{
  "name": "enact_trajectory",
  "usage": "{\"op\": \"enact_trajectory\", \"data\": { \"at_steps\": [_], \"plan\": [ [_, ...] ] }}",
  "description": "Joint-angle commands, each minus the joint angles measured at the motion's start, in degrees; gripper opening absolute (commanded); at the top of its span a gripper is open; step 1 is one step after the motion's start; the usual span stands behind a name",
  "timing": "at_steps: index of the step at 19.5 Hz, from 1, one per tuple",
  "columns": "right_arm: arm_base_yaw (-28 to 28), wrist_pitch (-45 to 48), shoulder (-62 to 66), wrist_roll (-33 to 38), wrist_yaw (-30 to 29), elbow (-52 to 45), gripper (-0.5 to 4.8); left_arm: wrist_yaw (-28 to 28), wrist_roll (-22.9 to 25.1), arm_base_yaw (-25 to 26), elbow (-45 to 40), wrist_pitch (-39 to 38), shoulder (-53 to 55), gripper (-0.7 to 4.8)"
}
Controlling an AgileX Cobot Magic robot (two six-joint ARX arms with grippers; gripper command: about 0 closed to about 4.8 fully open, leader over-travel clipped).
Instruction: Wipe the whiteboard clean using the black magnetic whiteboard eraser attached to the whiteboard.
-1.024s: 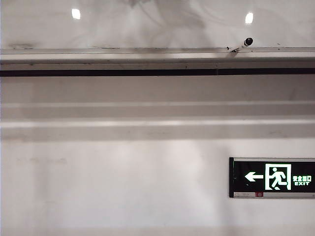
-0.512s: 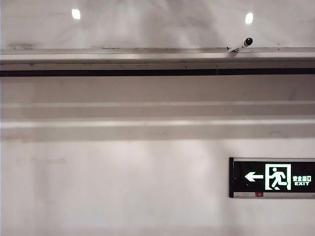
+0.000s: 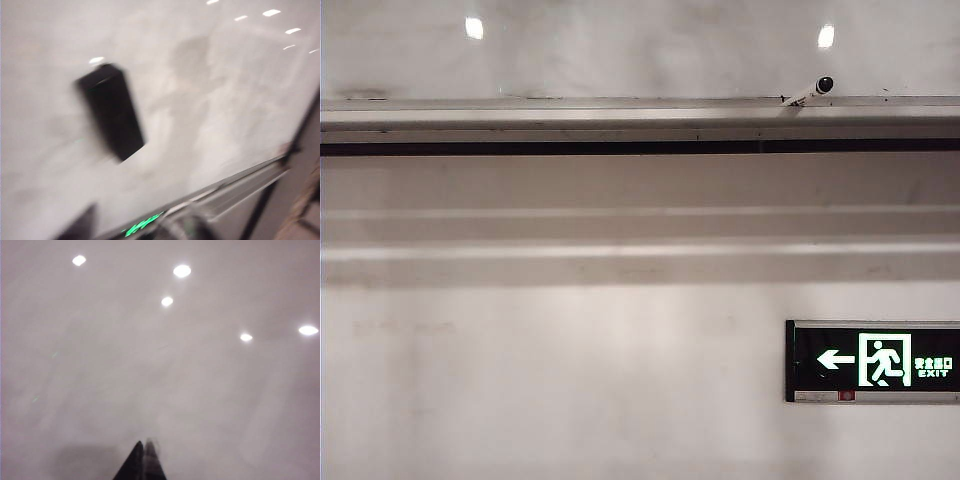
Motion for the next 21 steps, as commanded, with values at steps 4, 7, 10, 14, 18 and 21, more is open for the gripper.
{"op": "enact_trajectory", "data": {
  "at_steps": [4, 7, 10, 14, 18, 21],
  "plan": [
    [0.4, -5.5, -5.3, -0.2, 0.3, 0.1, 0.00, -11.6, -9.9, -6.3, 0.2, 13.6, 6.9, 4.79],
    [0.4, -8.8, -7.4, 0.0, 0.4, 0.1, -0.01, -25.0, -12.7, -11.1, 0.2, 21.6, 11.2, 4.79],
    [0.4, -9.4, -8.1, 0.2, 0.3, 0.1, 0.00, -31.5, -15.7, -13.4, 0.2, 29.2, 15.1, 4.79],
    [0.4, -11.0, -8.2, 0.4, 0.3, 0.1, 0.00, -36.6, -18.9, -14.7, 1.9, 33.2, 20.4, 4.79],
    [0.5, -12.7, -8.2, 1.3, 0.3, 0.1, -0.01, -37.7, -19.0, -15.5, 8.0, 33.2, 25.8, 4.79],
    [0.5, -13.0, -8.2, 1.3, 0.3, 0.1, 0.00, -39.7, -18.8, -16.7, 13.6, 29.9, 29.7, 4.79]
  ]
}}
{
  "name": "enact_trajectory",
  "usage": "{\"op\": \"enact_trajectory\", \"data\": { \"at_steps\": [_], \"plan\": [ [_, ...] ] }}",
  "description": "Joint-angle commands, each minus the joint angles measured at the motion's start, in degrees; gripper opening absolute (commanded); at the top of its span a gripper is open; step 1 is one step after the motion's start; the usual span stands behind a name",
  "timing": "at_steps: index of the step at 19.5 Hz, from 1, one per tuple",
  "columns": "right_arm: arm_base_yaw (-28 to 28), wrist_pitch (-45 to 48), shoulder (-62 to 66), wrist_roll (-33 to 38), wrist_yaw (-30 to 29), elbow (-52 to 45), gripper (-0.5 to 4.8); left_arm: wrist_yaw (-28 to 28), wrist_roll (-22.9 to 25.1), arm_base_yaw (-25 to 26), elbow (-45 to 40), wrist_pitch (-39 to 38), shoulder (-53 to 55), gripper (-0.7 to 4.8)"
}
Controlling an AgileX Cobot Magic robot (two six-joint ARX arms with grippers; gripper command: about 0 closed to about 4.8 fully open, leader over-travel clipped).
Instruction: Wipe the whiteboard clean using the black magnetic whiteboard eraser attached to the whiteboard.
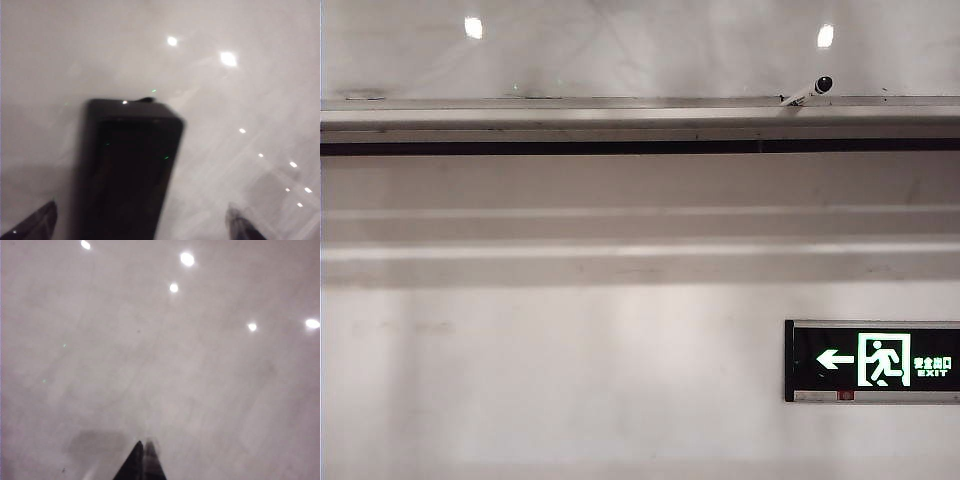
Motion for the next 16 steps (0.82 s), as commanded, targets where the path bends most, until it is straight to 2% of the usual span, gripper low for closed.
{"op": "enact_trajectory", "data": {
  "at_steps": [1, 5, 9, 12, 13, 14, 16],
  "plan": [
    [0.1, 0.4, -0.2, 0.3, 0.0, 0.2, 0.00, -3.1, 0.7, -0.8, 3.8, -2.6, 2.4, 4.79],
    [0.1, 0.2, -0.4, 0.7, -0.1, 0.2, 0.00, -8.0, 1.0, -1.6, 5.9, -2.4, 5.6, 4.79],
    [0.1, 0.1, -0.6, 0.7, -0.2, 0.2, 0.00, -8.2, 1.2, -1.6, 9.2, -2.3, 9.4, 4.79],
    [0.1, -0.7, -0.6, 0.7, -0.1, 0.2, 0.00, -8.8, 4.2, -1.6, 13.7, -2.5, 11.8, 4.79],
    [0.1, -0.8, -0.6, 0.7, -0.1, 0.2, 0.00, -8.8, 4.5, -1.6, 14.0, -2.5, 11.9, 3.93],
    [0.1, -0.7, -0.6, 0.7, -0.1, 0.2, 0.00, -8.8, 4.6, -1.6, 14.0, -2.5, 11.9, 3.42],
    [0.1, -0.6, -0.6, 0.7, -0.1, 0.2, 0.00, -8.8, 5.1, -1.5, 14.0, -3.2, 12.0, 2.95]
  ]
}}
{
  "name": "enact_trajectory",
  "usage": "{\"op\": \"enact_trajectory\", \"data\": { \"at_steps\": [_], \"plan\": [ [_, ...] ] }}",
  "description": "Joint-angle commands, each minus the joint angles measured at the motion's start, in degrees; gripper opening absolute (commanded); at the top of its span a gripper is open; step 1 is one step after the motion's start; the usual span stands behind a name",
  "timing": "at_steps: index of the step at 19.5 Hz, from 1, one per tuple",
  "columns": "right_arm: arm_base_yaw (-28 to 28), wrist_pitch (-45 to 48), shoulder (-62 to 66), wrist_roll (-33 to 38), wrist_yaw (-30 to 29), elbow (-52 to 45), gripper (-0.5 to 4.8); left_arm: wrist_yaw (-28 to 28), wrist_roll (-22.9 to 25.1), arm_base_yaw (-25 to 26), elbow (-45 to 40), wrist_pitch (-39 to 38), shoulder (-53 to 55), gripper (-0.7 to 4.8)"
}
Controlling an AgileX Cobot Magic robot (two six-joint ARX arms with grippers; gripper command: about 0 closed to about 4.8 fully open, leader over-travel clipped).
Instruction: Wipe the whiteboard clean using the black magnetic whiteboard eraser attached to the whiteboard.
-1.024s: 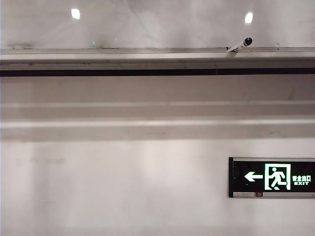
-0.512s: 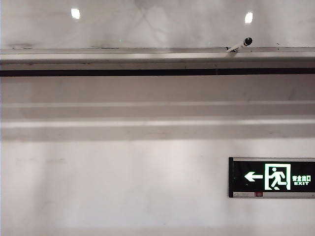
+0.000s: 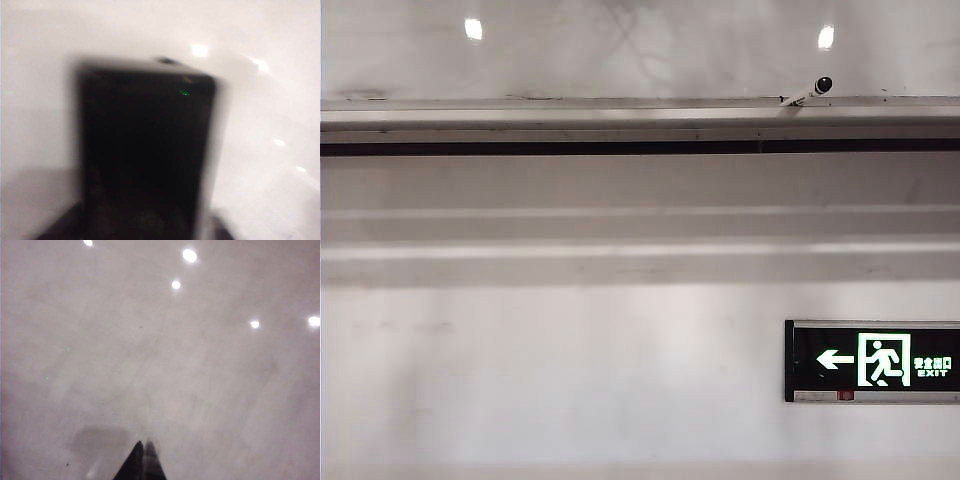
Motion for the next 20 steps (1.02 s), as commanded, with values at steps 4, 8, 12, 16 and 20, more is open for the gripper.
{"op": "enact_trajectory", "data": {
  "at_steps": [4, 8, 12, 16, 20],
  "plan": [
    [0.1, 0.8, -0.3, 0.2, -0.1, 0.2, 0.00, 0.6, 8.6, 0.5, 0.3, -0.8, 0.4, 1.42],
    [0.1, 0.8, -0.3, 0.2, -0.1, 0.2, 0.00, 0.4, 17.5, 0.9, 0.7, -2.7, -0.9, 1.42],
    [0.1, 0.5, -0.3, 0.3, 0.0, 0.2, 0.00, 0.2, 20.9, 2.6, 0.7, -5.2, -2.8, 1.43],
    [0.1, -5.8, -0.3, 0.3, -4.9, 0.2, 0.00, 2.0, 21.0, 6.0, 0.7, -9.6, -5.0, 1.43],
    [0.1, -17.6, 0.4, 3.7, -15.4, 0.1, 0.00, 7.5, 23.9, 8.0, 0.7, -11.2, -5.8, 1.43]
  ]
}}
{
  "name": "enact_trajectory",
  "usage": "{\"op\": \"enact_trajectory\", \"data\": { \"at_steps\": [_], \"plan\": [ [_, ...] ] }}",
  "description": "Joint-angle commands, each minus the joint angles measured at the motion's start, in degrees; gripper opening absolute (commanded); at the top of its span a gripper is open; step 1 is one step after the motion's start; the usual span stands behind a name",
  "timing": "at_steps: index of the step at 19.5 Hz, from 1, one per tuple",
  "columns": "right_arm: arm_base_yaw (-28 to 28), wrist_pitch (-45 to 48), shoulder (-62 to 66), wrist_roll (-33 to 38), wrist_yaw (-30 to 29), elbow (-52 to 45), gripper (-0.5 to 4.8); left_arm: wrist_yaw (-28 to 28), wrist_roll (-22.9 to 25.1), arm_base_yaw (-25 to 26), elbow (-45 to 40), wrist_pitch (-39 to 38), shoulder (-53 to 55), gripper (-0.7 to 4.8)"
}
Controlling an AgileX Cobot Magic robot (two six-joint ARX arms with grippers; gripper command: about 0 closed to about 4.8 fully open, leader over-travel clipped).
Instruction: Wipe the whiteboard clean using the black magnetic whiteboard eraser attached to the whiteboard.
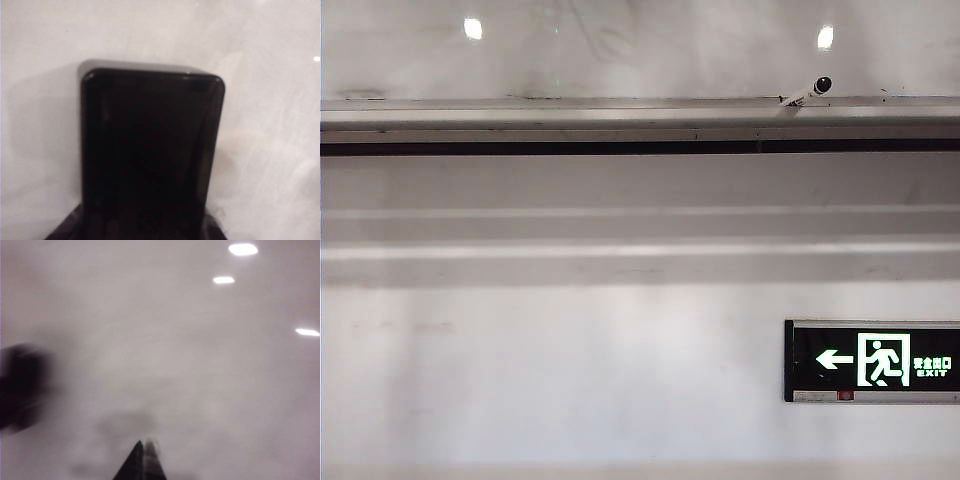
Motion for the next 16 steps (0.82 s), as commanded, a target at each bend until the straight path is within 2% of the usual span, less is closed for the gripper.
{"op": "enact_trajectory", "data": {
  "at_steps": [1, 3, 6, 11, 14, 16],
  "plan": [
    [0.1, -10.5, 0.8, 3.7, -10.3, 0.1, 0.00, 0.1, 2.8, 2.3, 0.3, 0.1, -0.8, 1.43],
    [0.1, -14.8, 1.7, 3.7, -14.3, 0.1, 0.00, 0.3, 2.8, 3.6, 0.3, 0.0, -1.5, 1.43],
    [0.1, -15.1, 2.0, 3.8, -15.3, 0.1, 0.00, 1.6, 2.8, 4.8, 2.0, -2.2, -1.6, 1.43],
    [0.1, -15.1, 2.0, 4.9, -15.7, 0.1, -0.01, 9.9, 2.6, 4.9, 2.9, -3.8, -1.4, 1.43],
    [0.1, -15.1, 2.0, 4.9, -15.7, 0.1, -0.01, 16.1, 2.9, 3.0, 2.9, -5.2, 0.5, 1.43],
    [0.1, -15.1, 2.0, 5.0, -15.7, 0.1, -0.01, 18.9, 5.0, 1.7, 2.9, -6.3, 2.0, 1.43]
  ]
}}
